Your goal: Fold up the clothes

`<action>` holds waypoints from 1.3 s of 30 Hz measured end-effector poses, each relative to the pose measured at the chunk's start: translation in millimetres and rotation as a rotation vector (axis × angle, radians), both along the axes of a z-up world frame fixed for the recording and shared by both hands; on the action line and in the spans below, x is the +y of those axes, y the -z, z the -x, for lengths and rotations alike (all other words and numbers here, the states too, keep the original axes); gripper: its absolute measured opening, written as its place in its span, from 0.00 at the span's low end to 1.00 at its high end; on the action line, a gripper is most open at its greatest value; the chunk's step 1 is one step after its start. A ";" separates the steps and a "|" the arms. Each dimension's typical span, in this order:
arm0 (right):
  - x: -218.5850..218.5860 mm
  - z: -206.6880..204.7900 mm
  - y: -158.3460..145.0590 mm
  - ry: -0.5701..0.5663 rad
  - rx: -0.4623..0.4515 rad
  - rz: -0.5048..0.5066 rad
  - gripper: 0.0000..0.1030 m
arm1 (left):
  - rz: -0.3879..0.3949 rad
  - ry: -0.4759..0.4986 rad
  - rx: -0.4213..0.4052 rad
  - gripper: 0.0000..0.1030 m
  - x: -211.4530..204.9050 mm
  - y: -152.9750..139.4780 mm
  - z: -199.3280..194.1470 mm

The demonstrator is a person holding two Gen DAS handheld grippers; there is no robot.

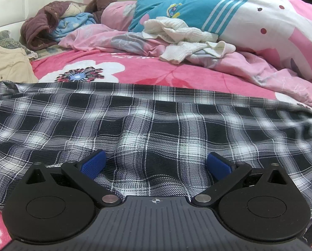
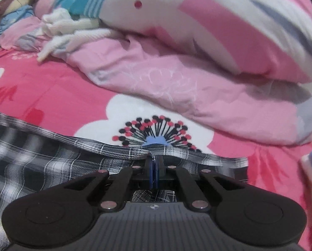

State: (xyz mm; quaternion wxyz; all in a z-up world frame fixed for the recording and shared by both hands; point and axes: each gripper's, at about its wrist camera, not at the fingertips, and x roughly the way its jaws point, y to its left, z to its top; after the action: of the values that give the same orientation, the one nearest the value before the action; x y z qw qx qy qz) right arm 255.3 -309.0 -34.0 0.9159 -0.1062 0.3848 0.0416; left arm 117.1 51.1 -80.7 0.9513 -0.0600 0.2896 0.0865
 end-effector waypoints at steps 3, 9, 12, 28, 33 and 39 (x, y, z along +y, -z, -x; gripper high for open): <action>1.0 -10.1 12.9 0.003 0.021 0.005 0.01 | 0.000 0.000 0.000 1.00 -0.3 -0.1 -0.1; -25.2 -22.8 23.0 0.102 0.046 -0.172 0.12 | -0.001 -0.001 0.000 1.00 -1.0 -0.2 -0.4; -68.1 -22.4 22.8 0.252 0.057 -0.418 0.30 | -0.002 -0.001 0.001 1.00 -1.4 -0.4 -0.6; -13.7 129.0 -22.5 -0.232 -0.116 -0.110 0.38 | -0.018 -0.001 0.007 1.00 -3.1 0.5 -1.0; 15.2 132.9 3.1 -0.310 -0.049 -0.020 0.37 | -0.018 -0.002 0.007 1.00 -3.2 0.7 -1.0; -19.4 105.6 2.7 -0.159 -0.071 -0.109 0.06 | -0.024 -0.002 0.008 1.00 -3.8 0.8 -1.1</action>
State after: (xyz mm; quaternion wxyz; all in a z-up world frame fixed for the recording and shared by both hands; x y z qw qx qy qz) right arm 149.7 -328.4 -36.7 0.9271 -0.0878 0.3398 0.1313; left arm 118.2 47.3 -81.5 0.9507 -0.0485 0.2923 0.0912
